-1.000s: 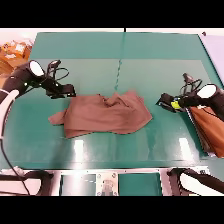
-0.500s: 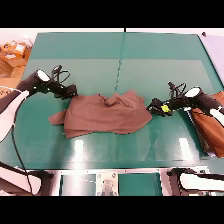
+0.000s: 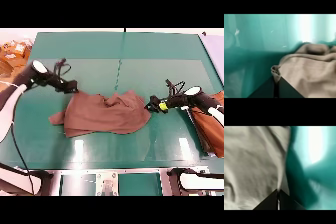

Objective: Fold the shirts.

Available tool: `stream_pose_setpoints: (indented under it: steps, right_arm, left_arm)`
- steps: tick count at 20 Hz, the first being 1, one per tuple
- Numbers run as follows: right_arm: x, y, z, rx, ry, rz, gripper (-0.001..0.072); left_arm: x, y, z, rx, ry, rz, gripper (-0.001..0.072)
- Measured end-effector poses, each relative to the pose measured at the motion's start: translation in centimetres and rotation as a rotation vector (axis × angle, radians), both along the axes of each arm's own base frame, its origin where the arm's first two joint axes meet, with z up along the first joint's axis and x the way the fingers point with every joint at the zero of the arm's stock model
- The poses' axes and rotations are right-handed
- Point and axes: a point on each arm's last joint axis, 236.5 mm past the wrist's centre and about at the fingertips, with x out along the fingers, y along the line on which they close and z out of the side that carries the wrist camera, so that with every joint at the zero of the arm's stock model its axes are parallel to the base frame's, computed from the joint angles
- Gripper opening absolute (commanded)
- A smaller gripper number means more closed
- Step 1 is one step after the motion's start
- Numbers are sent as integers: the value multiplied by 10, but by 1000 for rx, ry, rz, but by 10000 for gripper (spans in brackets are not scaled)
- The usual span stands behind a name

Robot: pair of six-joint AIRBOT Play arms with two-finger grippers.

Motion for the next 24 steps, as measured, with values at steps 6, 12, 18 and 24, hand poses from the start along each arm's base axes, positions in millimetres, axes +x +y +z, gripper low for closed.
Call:
stream_pose_setpoints:
  steps: [6, 12, 18, 24]
  right_arm:
    - [79, 4, 196, 10, -460, 36, 18]
    - [21, 10, 473, -27, -1063, 21, 18]
    - [-82, -8, 610, -85, -1448, -113, 18]
    - [-45, -41, 604, -119, -1410, -216, 19]
  left_arm:
    - [23, 3, 244, 2, -531, 1, 25]
    - [-110, 15, 514, -28, -1208, 57, 25]
    - [-248, 28, 620, -40, -1579, 97, 26]
    - [-211, 27, 597, -38, -1500, 104, 25]
